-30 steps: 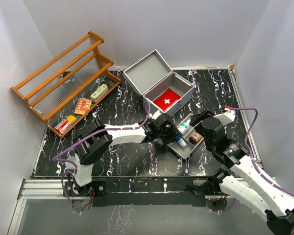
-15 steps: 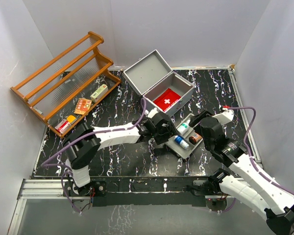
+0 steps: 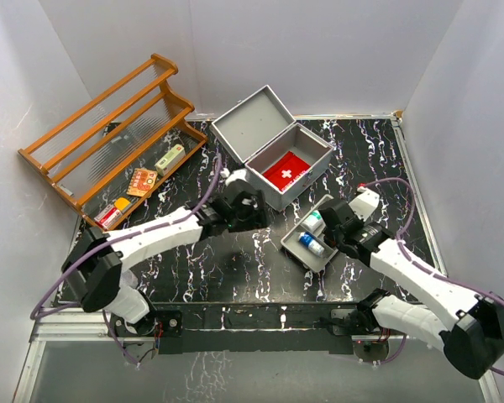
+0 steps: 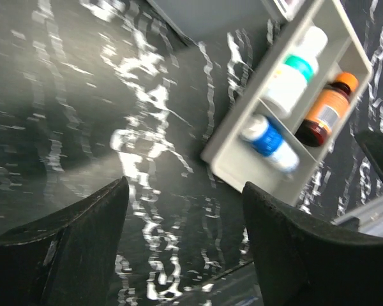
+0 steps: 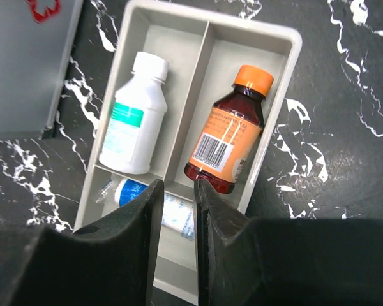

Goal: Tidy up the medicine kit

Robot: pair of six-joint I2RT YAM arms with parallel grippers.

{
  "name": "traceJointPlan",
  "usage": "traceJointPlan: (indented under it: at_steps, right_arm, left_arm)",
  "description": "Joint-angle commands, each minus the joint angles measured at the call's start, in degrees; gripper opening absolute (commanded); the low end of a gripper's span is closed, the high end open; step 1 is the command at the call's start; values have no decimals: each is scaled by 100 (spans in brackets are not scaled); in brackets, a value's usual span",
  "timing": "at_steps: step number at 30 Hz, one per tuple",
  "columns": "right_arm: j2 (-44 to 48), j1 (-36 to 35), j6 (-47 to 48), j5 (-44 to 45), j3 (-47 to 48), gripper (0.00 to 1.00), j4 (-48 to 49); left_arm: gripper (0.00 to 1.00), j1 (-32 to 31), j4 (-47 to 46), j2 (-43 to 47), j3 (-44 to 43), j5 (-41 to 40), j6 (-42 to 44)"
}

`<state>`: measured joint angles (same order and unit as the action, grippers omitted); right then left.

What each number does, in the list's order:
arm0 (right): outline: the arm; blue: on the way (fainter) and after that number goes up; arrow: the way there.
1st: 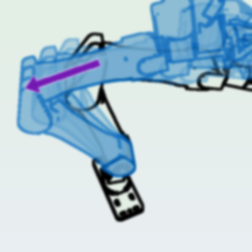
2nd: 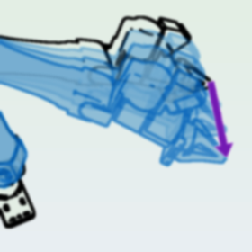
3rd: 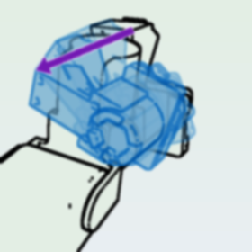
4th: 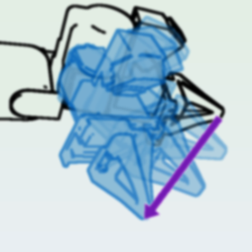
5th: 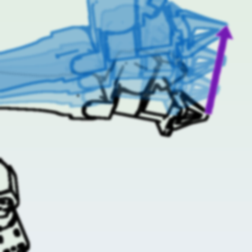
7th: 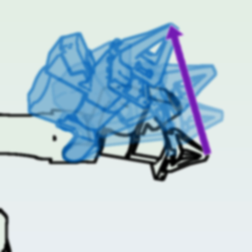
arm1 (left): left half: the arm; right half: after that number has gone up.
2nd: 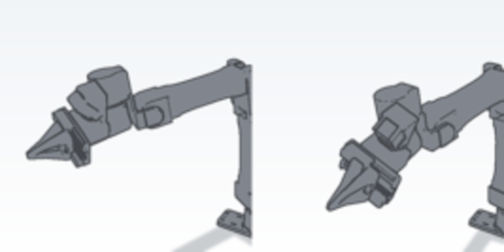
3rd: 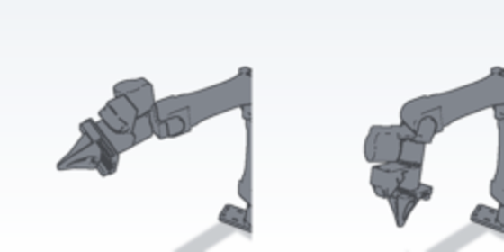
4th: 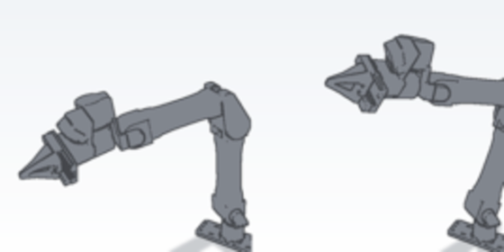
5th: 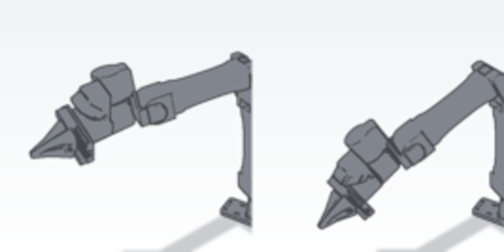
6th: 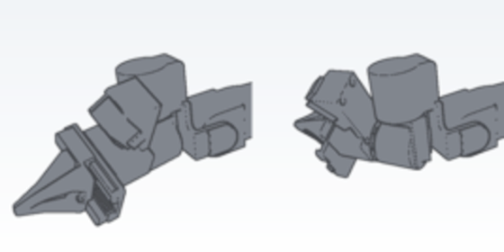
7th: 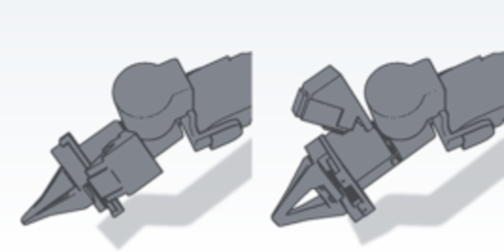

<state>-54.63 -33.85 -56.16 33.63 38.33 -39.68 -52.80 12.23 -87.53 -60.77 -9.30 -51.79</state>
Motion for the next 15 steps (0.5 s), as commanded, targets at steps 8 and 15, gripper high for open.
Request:
traceJointPlan:
  at_steps: [8,15]
  right_arm:
    - [-1258,149,-124,-448,675,29,154]
    - [-1789,210,-231,-317,902,30,53]
  left_arm:
    - [71,967,663,1645,306,-534,2534]
    - [72,1008,428,2300,604,-1161,2836]
